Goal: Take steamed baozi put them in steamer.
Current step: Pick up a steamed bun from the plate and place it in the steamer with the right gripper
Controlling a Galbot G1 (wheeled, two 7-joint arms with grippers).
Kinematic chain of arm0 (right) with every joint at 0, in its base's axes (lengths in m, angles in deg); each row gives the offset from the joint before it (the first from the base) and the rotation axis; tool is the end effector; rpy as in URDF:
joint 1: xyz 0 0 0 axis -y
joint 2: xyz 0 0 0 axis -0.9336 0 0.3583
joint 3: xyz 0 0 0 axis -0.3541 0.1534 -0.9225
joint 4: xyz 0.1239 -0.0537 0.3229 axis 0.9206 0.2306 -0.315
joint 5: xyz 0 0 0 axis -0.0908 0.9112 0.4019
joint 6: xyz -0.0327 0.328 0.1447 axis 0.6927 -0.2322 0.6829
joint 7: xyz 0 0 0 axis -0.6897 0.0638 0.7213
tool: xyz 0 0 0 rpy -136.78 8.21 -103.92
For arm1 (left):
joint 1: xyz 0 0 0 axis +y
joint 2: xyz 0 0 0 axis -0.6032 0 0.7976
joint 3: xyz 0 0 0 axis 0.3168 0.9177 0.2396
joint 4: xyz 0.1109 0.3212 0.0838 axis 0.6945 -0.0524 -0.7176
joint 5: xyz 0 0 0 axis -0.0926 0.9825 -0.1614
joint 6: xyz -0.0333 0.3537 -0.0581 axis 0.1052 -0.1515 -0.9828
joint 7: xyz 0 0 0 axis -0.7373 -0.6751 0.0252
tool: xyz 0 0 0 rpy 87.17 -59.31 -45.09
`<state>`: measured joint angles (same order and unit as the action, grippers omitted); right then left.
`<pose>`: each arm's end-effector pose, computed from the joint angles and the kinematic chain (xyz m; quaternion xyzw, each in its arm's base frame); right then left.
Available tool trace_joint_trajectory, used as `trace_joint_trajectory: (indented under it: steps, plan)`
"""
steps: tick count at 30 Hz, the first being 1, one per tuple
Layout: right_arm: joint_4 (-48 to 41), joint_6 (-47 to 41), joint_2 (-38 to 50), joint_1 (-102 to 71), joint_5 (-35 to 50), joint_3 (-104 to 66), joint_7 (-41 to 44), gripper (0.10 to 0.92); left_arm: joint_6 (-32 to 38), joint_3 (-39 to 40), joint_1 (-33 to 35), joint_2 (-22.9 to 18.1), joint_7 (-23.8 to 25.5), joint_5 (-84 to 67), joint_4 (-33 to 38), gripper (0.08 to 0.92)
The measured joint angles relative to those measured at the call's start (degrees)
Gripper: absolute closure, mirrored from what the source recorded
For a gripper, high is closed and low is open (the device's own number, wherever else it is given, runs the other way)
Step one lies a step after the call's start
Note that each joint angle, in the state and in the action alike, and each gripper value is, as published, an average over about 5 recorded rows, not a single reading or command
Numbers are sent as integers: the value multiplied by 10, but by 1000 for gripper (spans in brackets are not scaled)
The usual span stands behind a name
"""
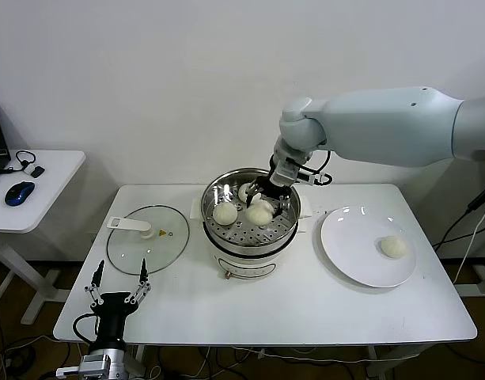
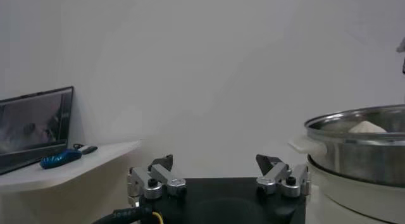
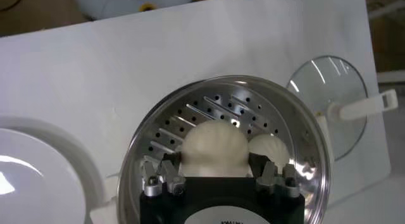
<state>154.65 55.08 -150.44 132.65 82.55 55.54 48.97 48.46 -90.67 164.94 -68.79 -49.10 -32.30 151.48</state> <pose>0.5511 0.0882 -0.0331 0.6856 -0.1720 0.7074 0.0083 0.1363 0.0386 -0.3374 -0.0609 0.9949 0.0801 0.0105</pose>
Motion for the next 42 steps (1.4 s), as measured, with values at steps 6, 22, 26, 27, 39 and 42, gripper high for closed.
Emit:
trace_joint_trajectory:
  steps: [6, 22, 26, 27, 39, 42]
  plan:
    - [-16, 26, -17, -21, -28, 0, -7, 321, 1, 0, -1, 0, 0, 0, -2, 177]
    - [-52, 52, -56, -55, -51, 1, -4, 313, 3, -3, -4, 0, 0, -6, -4, 177]
    - [-62, 54, -63, -63, -52, 1, -3, 313, 3, -3, -5, 0, 0, -8, -5, 177]
    - [-64, 55, -65, -64, -52, 1, -3, 310, 3, -4, -5, 0, 0, -8, -5, 177]
    - [-85, 59, -81, -70, -42, 1, -3, 208, 3, -6, -6, 0, 1, -12, -5, 177]
    - [-86, 62, -80, -68, -37, 3, -1, 203, 3, -8, -6, 0, 1, -13, -4, 177]
